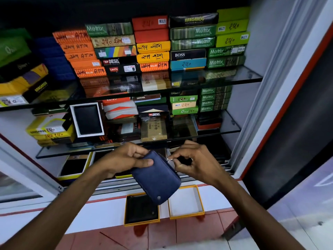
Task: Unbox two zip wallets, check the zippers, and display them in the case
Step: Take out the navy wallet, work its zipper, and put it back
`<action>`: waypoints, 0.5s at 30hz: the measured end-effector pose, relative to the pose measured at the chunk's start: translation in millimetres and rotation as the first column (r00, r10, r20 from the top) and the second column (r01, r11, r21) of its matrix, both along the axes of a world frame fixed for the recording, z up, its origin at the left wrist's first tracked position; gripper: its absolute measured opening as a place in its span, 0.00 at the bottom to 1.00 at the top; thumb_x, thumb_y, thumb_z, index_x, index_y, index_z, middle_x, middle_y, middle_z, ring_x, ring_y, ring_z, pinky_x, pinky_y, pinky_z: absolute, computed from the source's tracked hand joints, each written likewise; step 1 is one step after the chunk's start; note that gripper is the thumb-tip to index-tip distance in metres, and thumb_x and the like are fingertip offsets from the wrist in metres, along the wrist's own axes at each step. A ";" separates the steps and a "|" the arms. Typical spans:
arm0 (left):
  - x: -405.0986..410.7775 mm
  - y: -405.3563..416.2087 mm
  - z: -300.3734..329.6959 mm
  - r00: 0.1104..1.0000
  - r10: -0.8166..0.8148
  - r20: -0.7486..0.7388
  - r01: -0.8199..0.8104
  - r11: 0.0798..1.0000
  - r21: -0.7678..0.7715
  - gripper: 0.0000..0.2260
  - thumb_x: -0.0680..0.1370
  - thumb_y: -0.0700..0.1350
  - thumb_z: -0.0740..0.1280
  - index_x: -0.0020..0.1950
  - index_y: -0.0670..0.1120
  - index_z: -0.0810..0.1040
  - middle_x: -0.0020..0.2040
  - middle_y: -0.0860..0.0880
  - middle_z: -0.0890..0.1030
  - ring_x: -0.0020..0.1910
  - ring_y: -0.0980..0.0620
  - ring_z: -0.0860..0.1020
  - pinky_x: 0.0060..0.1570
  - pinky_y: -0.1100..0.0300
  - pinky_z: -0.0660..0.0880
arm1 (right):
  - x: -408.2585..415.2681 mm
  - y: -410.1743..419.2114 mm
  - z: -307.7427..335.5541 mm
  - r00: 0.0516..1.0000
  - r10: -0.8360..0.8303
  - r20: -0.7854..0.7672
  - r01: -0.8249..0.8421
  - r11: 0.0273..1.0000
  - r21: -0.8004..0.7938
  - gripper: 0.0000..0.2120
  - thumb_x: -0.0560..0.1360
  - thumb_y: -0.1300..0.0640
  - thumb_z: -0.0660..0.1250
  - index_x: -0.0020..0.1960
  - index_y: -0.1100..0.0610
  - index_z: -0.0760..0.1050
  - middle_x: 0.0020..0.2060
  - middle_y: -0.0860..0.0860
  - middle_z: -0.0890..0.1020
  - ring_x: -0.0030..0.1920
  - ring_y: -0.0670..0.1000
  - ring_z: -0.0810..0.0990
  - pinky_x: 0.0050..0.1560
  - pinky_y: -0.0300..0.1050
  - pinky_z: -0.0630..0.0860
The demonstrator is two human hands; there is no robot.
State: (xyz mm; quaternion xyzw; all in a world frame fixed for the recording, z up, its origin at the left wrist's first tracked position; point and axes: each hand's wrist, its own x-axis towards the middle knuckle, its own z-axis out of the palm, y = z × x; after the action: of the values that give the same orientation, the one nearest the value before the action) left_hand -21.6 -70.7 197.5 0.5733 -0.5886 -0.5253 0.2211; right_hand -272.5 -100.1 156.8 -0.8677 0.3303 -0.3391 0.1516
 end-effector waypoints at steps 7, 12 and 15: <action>20.1 7.4 -20.6 0.841 0.364 -0.402 -0.288 0.928 0.236 0.22 0.66 0.47 0.73 0.58 0.40 0.81 0.49 0.45 0.88 0.43 0.50 0.86 0.42 0.53 0.84 | -6.5 25.8 17.2 0.978 -0.139 0.153 0.140 0.990 0.007 0.02 0.72 0.57 0.69 0.41 0.51 0.79 0.33 0.34 0.72 0.33 0.34 0.72 0.35 0.31 0.69; -1.2 5.7 -29.6 0.504 0.605 -0.616 -0.406 0.796 0.450 0.10 0.77 0.44 0.65 0.54 0.40 0.78 0.45 0.43 0.87 0.42 0.46 0.86 0.38 0.46 0.84 | 17.4 43.5 19.7 0.939 -0.249 0.236 0.264 0.964 -0.032 0.04 0.69 0.59 0.70 0.39 0.52 0.75 0.34 0.35 0.71 0.33 0.29 0.69 0.37 0.21 0.61; -18.9 5.9 -32.2 0.358 0.645 -0.675 -0.379 0.761 0.527 0.11 0.79 0.44 0.63 0.54 0.37 0.77 0.44 0.40 0.87 0.39 0.43 0.87 0.33 0.43 0.83 | 29.6 48.7 16.1 0.920 -0.274 0.279 0.308 0.948 -0.084 0.04 0.70 0.58 0.70 0.38 0.53 0.75 0.34 0.44 0.79 0.34 0.37 0.71 0.36 0.26 0.65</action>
State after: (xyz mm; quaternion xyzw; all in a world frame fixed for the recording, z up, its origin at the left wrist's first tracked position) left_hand -40.5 -64.8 165.3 0.4352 -0.1185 -0.7098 0.5411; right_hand -242.9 -51.4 173.0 -0.7637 0.4104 -0.4906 0.0869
